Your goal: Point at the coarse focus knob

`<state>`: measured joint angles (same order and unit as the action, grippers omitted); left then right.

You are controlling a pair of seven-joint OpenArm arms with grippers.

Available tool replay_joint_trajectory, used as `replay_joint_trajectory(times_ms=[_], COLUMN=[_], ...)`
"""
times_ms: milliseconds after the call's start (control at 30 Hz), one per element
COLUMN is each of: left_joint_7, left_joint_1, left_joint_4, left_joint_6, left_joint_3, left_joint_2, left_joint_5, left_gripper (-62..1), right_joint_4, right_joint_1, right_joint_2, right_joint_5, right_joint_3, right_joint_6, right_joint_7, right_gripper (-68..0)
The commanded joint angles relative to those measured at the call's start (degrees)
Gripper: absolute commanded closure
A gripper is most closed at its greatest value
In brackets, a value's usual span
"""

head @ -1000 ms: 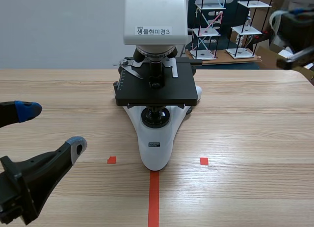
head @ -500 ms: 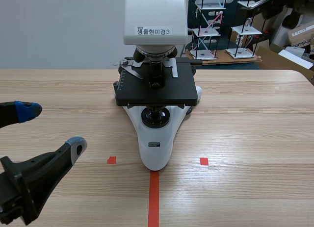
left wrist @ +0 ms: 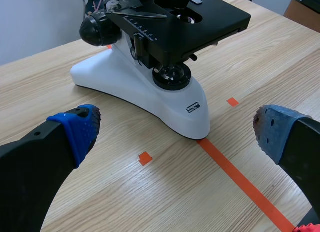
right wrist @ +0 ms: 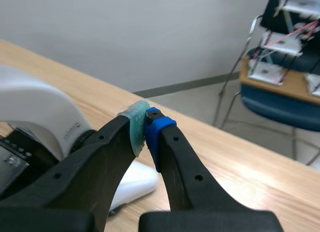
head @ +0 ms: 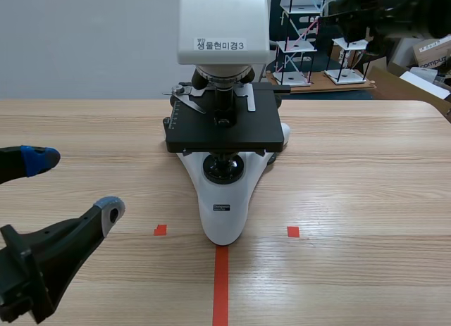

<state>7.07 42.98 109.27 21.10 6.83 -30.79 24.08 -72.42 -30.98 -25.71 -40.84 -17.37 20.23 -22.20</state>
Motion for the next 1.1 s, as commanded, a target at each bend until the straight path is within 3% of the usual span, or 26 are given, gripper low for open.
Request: replay_joint_trajectory(times_ms=[0, 333, 1067], left_joint_7=[0.79, 0.79, 0.79], left_joint_1=[0.00, 0.00, 0.00], left_joint_4=[1.07, 1.07, 1.07], left_joint_6=[0.04, 0.04, 0.04], left_joint_3=[0.31, 0.31, 0.31], left_joint_2=[0.13, 0.13, 0.13], left_joint_5=[0.37, 0.37, 0.37], left_gripper=[-62.3, -62.3, -62.3], right_joint_4=[-0.31, 1.88, 1.88], right_joint_1=[-2.49, -4.90, -4.87], right_joint_2=[0.74, 4.17, 4.26], right_joint_5=[-1.22, -5.57, -5.99], right_joint_3=[-0.35, -1.95, -1.95], right_joint_6=[0.00, 0.17, 0.17], right_joint_7=[-0.94, -13.92, -15.41], right_gripper=[0.0, -0.2, -0.2])
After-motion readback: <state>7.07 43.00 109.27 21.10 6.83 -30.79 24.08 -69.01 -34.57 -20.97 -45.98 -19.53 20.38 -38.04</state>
